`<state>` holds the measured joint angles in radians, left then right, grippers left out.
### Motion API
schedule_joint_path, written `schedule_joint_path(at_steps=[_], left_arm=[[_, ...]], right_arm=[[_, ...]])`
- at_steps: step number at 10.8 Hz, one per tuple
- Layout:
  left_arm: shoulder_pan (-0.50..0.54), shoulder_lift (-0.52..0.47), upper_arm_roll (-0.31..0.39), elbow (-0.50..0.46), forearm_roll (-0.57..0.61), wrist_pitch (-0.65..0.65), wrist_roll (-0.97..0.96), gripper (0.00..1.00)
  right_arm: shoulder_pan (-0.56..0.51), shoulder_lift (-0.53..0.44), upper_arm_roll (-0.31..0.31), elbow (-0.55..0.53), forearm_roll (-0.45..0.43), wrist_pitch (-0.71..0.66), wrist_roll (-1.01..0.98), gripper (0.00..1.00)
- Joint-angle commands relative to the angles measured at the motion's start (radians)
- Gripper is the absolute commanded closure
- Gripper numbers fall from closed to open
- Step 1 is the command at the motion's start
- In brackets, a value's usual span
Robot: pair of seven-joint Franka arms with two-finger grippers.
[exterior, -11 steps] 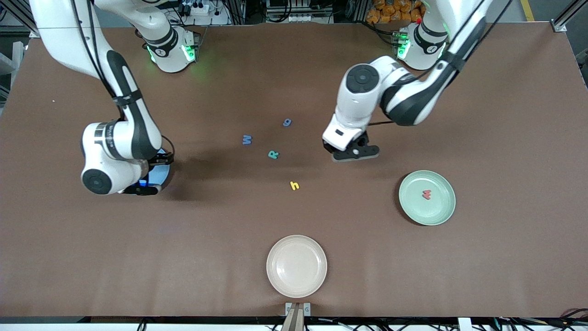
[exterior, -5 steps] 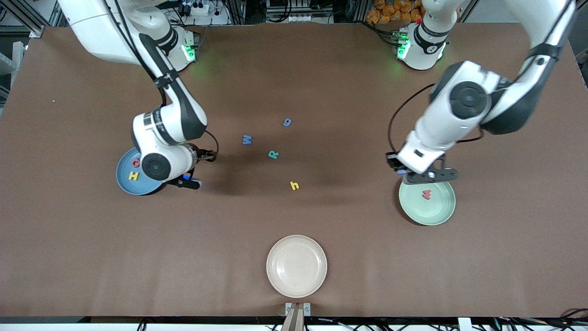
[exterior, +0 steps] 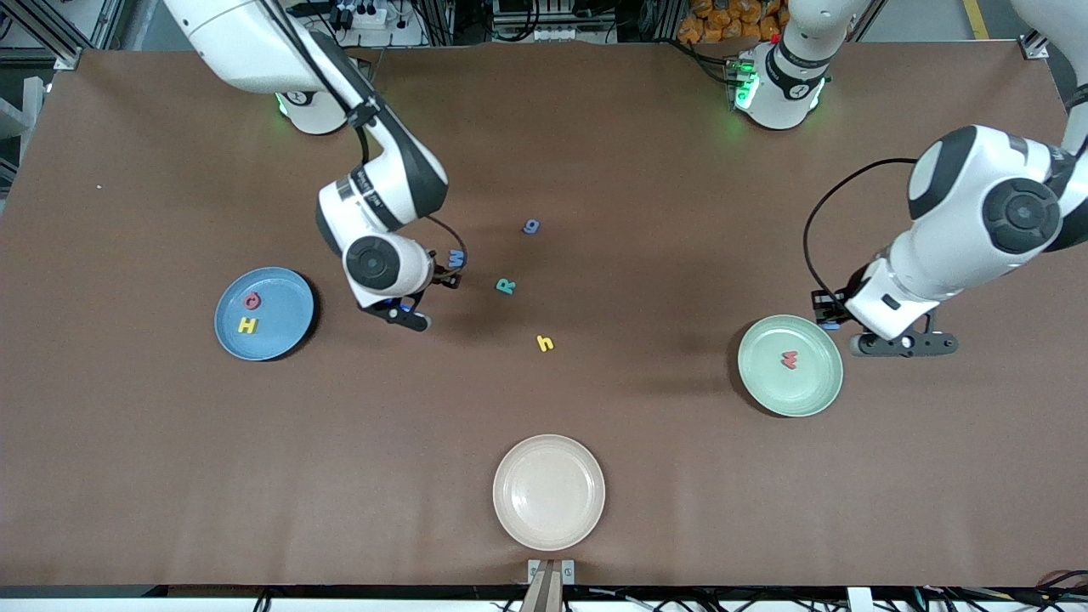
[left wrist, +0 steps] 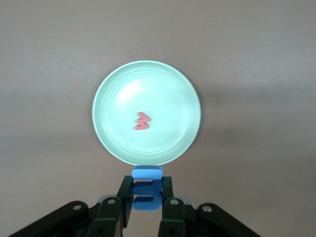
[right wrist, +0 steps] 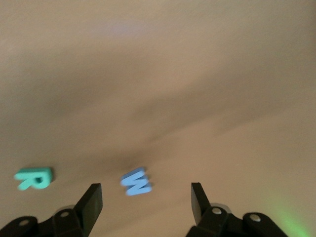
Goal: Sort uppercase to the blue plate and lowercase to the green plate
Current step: 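Open the left gripper over the green plate while the right gripper grasps W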
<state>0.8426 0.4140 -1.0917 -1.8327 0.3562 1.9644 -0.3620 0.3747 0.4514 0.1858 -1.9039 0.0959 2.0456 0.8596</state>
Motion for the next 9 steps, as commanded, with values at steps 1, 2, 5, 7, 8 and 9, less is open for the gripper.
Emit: schedule_joint_path(at_steps=[1,2,5,7,8,9], left_arm=[[0.027,0.04,0.031,-0.005,-0.016,-0.01,0.044,1.0],[0.024,0.06,0.048,-0.005,-0.011,-0.007,0.043,1.0],[0.01,0.152,0.081,-0.011,0.035,0.052,0.023,1.0],[-0.035,0.195,0.133,-0.014,0.107,0.096,-0.024,1.0],[-0.074,0.203,0.154,-0.016,0.107,0.117,-0.059,1.0],[-0.124,0.209,0.199,-0.017,0.107,0.137,-0.086,1.0]], right_arm=[[-0.013,-0.117,0.021,-0.18,0.008,0.14,0.016,0.19],[-0.011,-0.14,0.024,-0.246,0.005,0.227,0.016,0.19],[-0.011,-0.163,0.06,-0.357,0.005,0.421,0.029,0.21],[0.006,-0.163,0.064,-0.386,0.004,0.482,0.036,0.21],[0.006,-0.163,0.079,-0.42,0.004,0.548,0.036,0.22],[0.006,-0.162,0.081,-0.441,0.001,0.586,0.035,0.22]])
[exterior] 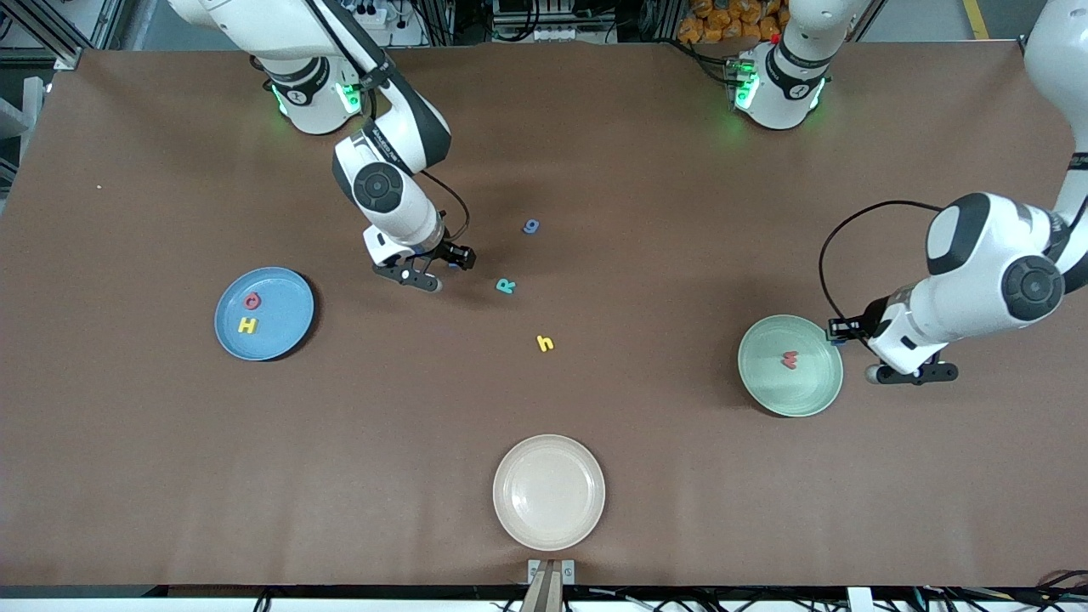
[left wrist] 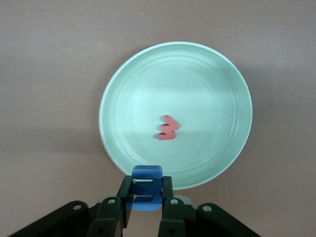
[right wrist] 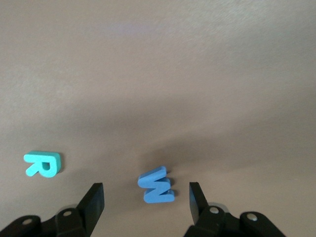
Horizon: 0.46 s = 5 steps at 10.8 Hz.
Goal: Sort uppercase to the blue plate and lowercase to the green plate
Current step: 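Open the left gripper over the green plate while the right gripper grasps W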
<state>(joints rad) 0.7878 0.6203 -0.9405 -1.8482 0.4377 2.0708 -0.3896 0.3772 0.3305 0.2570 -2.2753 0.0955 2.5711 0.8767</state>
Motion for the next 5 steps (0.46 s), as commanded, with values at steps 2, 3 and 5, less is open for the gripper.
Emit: schedule_joint_path(at_steps=[2,3,5], left_arm=[[-0.189,0.016,0.148,-0.002,0.026,0.095,-0.13,1.0],[-0.244,0.033,0.193,-0.002,0.026,0.121,-0.159,1.0],[-0.304,0.061,0.259,-0.002,0.026,0.173,-0.181,1.0]], right_arm=[[0.005,-0.033,0.008,-0.075,-0.01,0.092,0.018,0.24],[0.006,-0.03,0.008,-0.096,-0.025,0.133,0.018,0.24],[0.006,-0.013,0.008,-0.105,-0.028,0.169,0.016,0.25]])
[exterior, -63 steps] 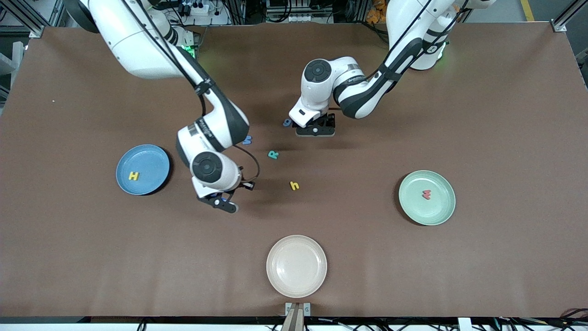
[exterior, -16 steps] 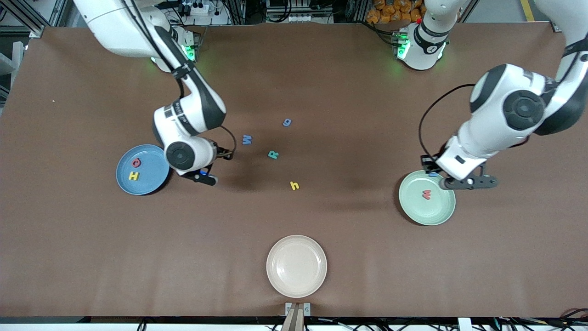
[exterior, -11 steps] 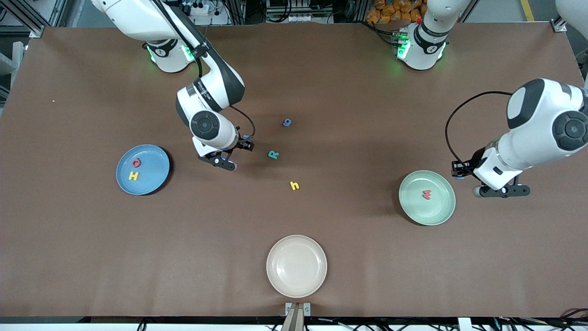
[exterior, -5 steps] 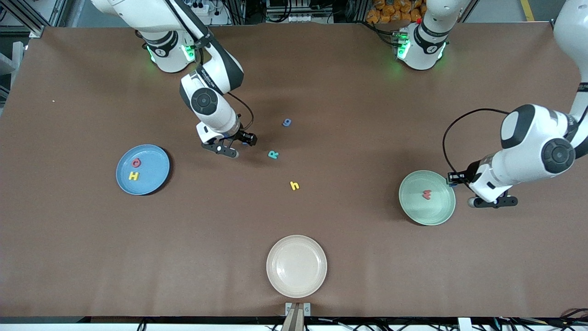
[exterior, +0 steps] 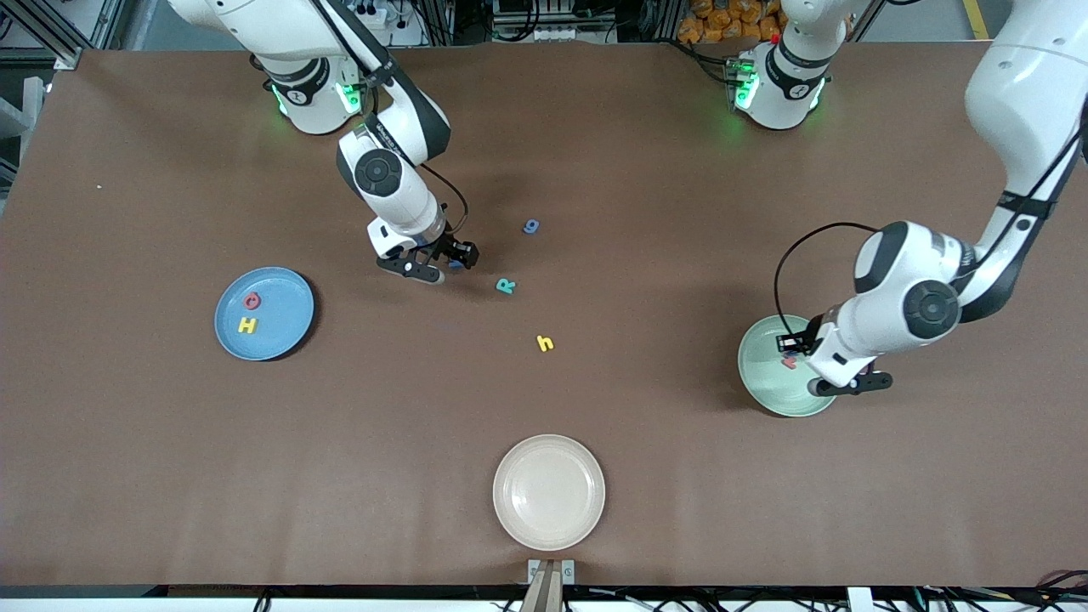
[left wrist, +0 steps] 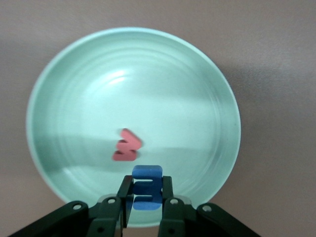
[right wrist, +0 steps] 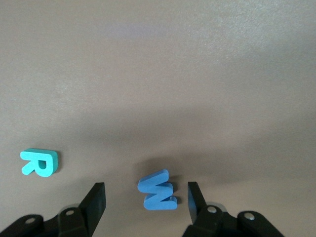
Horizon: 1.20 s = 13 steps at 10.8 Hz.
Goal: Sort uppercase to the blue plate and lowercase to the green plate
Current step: 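Open the left gripper over the green plate while the right gripper grasps W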
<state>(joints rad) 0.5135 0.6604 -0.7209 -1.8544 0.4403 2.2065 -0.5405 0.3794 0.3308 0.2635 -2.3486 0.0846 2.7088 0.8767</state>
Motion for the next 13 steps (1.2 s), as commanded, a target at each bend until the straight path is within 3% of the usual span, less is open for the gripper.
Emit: schedule_joint_path(at_steps=[1,2,3,4,9,13], left_arm=[[-0.041,0.039,0.049,0.009,0.023,0.051,-0.035,1.0],[-0.05,0.045,0.067,0.011,0.023,0.065,-0.035,0.98],[-0.076,0.045,0.086,0.011,0.023,0.076,-0.036,0.26],[-0.084,0.038,0.095,0.011,0.023,0.076,-0.036,0.0],[-0.14,-0.07,0.087,0.021,0.023,-0.01,-0.038,0.0],[-0.199,-0.12,0.051,0.021,0.023,-0.045,-0.044,0.0]], right_arm=[[0.004,-0.009,0.002,-0.032,-0.019,0.037,0.016,0.26],[0.004,-0.004,0.002,-0.034,-0.023,0.042,0.012,0.26],[0.004,0.002,0.002,-0.034,-0.032,0.043,0.011,0.26],[0.004,0.011,0.002,-0.034,-0.032,0.048,0.011,0.26],[0.004,0.039,0.002,-0.038,-0.032,0.071,0.011,0.29],[0.006,0.048,0.003,-0.035,-0.032,0.057,0.004,0.44]])
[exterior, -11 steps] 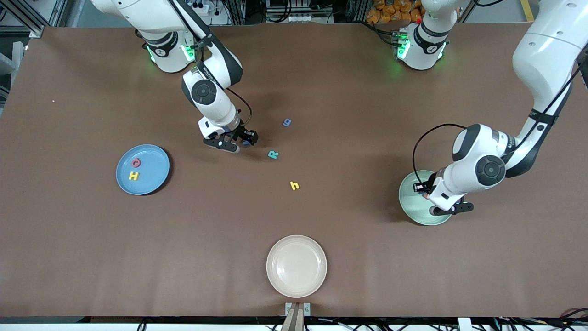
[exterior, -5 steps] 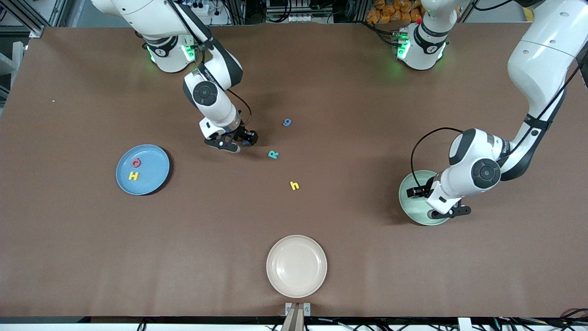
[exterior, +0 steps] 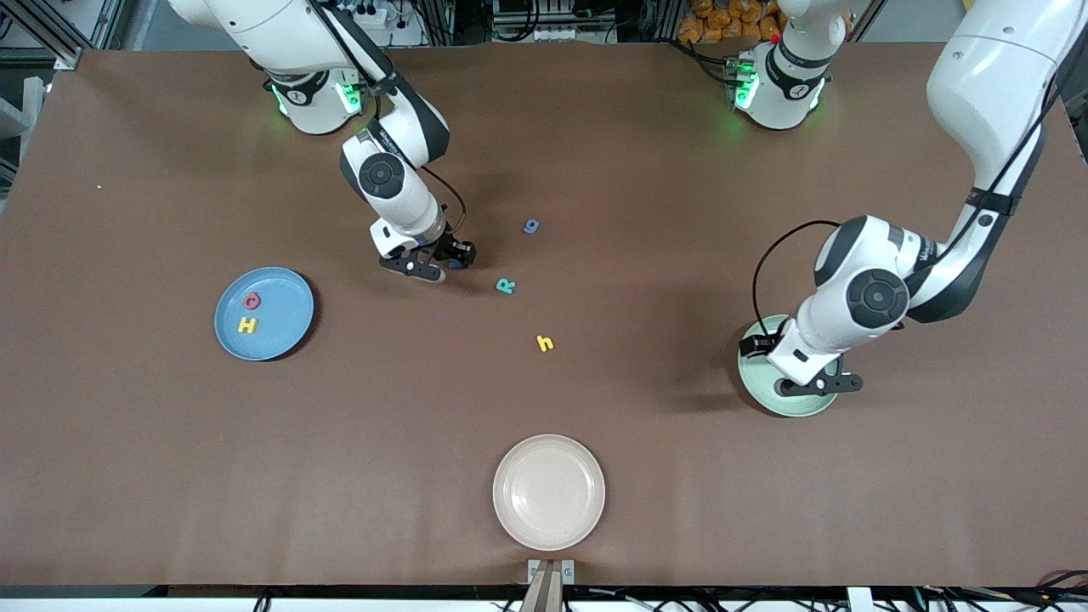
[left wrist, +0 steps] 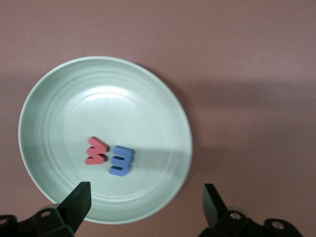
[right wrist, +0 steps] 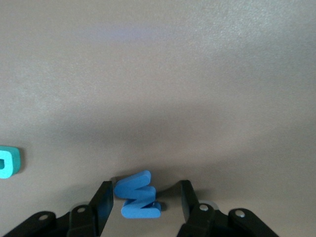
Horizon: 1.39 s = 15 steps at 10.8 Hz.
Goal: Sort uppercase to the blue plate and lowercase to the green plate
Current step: 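Carry the blue W toward the blue plate while the left gripper reaches u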
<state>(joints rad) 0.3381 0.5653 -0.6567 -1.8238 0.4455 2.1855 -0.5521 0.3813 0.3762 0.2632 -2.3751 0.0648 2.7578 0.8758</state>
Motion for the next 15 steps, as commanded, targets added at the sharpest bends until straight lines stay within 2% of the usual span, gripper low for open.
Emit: schedule_joint_path(at_steps=[1,4,6,9,10,13,15], left_arm=[[-0.036,-0.025,-0.026,-0.008,0.016,-0.024,-0.034,0.0],[-0.14,-0.005,-0.024,0.073,0.013,-0.085,-0.087,0.0],[-0.197,0.034,-0.021,0.145,0.009,-0.134,-0.13,0.0],[-0.275,0.076,-0.012,0.193,0.002,-0.15,-0.276,0.0],[-0.318,0.094,0.005,0.222,0.004,-0.171,-0.32,0.0],[-0.486,0.107,0.129,0.273,-0.008,-0.178,-0.37,0.0],[-0.53,0.139,0.147,0.325,-0.048,-0.178,-0.417,0.0]], right_arm=[[0.005,0.009,0.004,-0.006,-0.013,0.003,0.005,0.47],[0.007,0.012,0.004,-0.006,-0.013,0.003,0.005,0.54],[0.007,0.012,0.005,-0.004,-0.011,0.003,0.003,0.62],[0.007,0.012,0.005,0.002,-0.011,-0.013,0.002,0.75],[0.007,0.012,0.005,0.004,-0.011,-0.015,0.0,0.76],[0.002,0.004,0.005,0.028,-0.011,-0.058,-0.003,0.76],[-0.005,-0.013,0.005,0.092,-0.011,-0.2,-0.007,0.76]])
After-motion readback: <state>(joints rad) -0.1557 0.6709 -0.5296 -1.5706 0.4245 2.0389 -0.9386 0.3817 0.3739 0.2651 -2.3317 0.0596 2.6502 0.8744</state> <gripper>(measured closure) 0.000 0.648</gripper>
